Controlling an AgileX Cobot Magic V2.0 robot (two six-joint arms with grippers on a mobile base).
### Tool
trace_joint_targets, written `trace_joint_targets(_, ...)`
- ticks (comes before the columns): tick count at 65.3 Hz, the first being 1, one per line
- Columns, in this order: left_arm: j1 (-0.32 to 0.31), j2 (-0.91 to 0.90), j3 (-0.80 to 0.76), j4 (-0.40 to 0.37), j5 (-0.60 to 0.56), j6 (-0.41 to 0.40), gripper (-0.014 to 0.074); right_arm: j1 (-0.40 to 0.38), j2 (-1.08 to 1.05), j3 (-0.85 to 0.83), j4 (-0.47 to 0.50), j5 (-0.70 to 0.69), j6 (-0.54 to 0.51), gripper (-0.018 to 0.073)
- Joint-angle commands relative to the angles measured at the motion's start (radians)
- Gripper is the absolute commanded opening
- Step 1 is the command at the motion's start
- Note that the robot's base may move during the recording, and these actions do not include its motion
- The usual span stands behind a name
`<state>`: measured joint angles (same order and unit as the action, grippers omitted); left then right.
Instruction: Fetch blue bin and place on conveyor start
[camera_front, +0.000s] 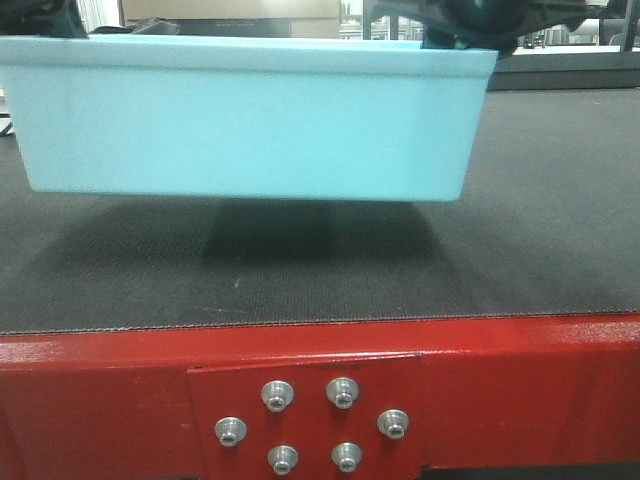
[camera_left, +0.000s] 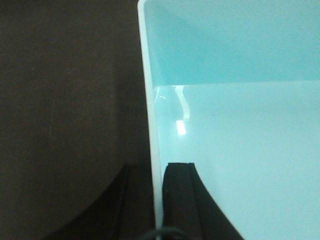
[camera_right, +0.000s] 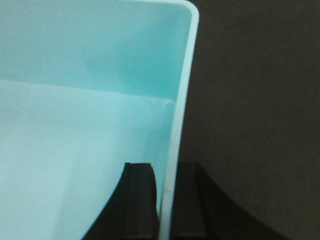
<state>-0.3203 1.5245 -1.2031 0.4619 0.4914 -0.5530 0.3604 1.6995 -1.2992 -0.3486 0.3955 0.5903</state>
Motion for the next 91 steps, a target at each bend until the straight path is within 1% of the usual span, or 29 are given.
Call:
trace_joint_targets(1,-0.012,-0.002,0.001,0.051,-0.124,0.001,-0.0111,0.007,0.017,-0.005,0.004,-0.138,-0.020,-0.0153)
trace_joint_targets(4,-0.012,-0.001,0.001,0.070,-0.132,0.001,-0.0111,0.007,0.031,-0.005,0.004,-0.142,-0.020,-0.0153)
trace_joint_targets(9,-0.012,0.000,0.001,0.065,-0.139,0.001,-0.0111,0.007,0.041,-0.005,0.004,-0.133,-0.020,-0.0153)
trace_joint_targets(20,-0.012,0.008,0.001,0.001,-0.117,0.001,-0.0111,0.007,0.043,-0.009,0.004,-0.147,-0.020,-0.0144)
trace_joint_targets(22,-0.012,0.011,0.001,-0.006,-0.107,0.001,-0.0111,0.007,0.044,-0.016,0.004,-0.143,-0.020,-0.0118)
trace_joint_targets(29,-0.012,0.029,0.001,-0.008,-0.062,0.001,-0.0106,0.007,0.044,-0.018,0.004,-0.143,-0.020,0.0078)
trace_joint_targets(34,-0.012,0.031,0.003,-0.003,-0.057,0.001,-0.0034,0.007,0.044,-0.018,0.004,-0.134,-0.020,0.0223)
trace_joint_targets(35,-0.012,0.031,0.003,-0.003,-0.057,0.001,0.0001,0.007,0.044,-0.018,0.004,-0.132,-0.020,0.0244)
trace_joint_targets(36,-0.012,0.031,0.003,-0.001,-0.057,0.001,0.0013,0.007,0.044,-0.018,0.004,-0.132,-0.020,0.0262)
trace_joint_targets(37,-0.012,0.031,0.003,-0.001,-0.062,0.001,0.0055,0.007,0.044,-0.018,0.004,-0.132,-0.020,0.0287)
trace_joint_targets(43,-0.012,0.031,-0.001,0.001,-0.055,0.001,0.0244,0.007,0.044,-0.018,0.010,-0.123,-0.020,0.0353)
trace_joint_targets(44,-0.012,0.029,-0.003,0.001,-0.044,-0.002,0.0288,0.007,0.044,-0.018,0.010,-0.118,-0.020,0.0360)
trace_joint_targets(45,-0.012,0.029,-0.003,0.001,-0.041,-0.006,0.0302,0.007,0.044,-0.018,0.010,-0.114,-0.020,0.0366)
trace_joint_targets(46,-0.012,0.029,-0.006,0.001,-0.031,-0.018,0.0338,0.007,0.044,-0.018,0.010,-0.109,-0.020,0.0372)
trace_joint_targets(50,-0.012,0.029,-0.009,0.010,-0.014,-0.041,0.0405,0.001,0.037,-0.018,0.010,-0.085,-0.020,0.0387)
trace_joint_targets(53,-0.012,0.029,-0.011,0.031,-0.004,-0.057,0.0425,0.001,0.030,-0.018,0.010,-0.067,-0.020,0.0388)
trace_joint_targets(57,-0.012,0.029,-0.011,0.049,0.006,-0.071,0.0424,-0.007,0.017,-0.018,0.010,-0.057,-0.020,0.0388)
trace_joint_targets(67,-0.012,0.025,-0.025,0.049,0.018,-0.086,0.0419,-0.016,-0.021,-0.018,0.010,-0.055,-0.020,0.0388)
trace_joint_targets(73,-0.012,0.004,-0.046,0.049,0.044,-0.086,0.0383,-0.016,-0.049,-0.018,-0.006,-0.048,-0.020,0.0381)
trace_joint_targets(80,-0.012,-0.049,-0.071,0.061,0.065,-0.086,0.0286,-0.016,-0.097,-0.018,-0.006,-0.019,-0.020,0.0381)
trace_joint_targets(83,-0.012,-0.085,-0.073,0.064,0.065,-0.086,0.0232,-0.016,-0.120,-0.018,-0.006,0.009,-0.020,0.0363)
trace_joint_targets(87,-0.012,-0.128,-0.073,0.064,0.069,-0.086,0.0165,-0.016,-0.147,-0.018,-0.006,0.052,-0.020,0.0301)
trace_joint_targets(91,-0.012,-0.177,-0.073,0.064,0.083,-0.086,0.0062,-0.016,-0.174,-0.018,-0.006,0.104,-0.020,0.0179)
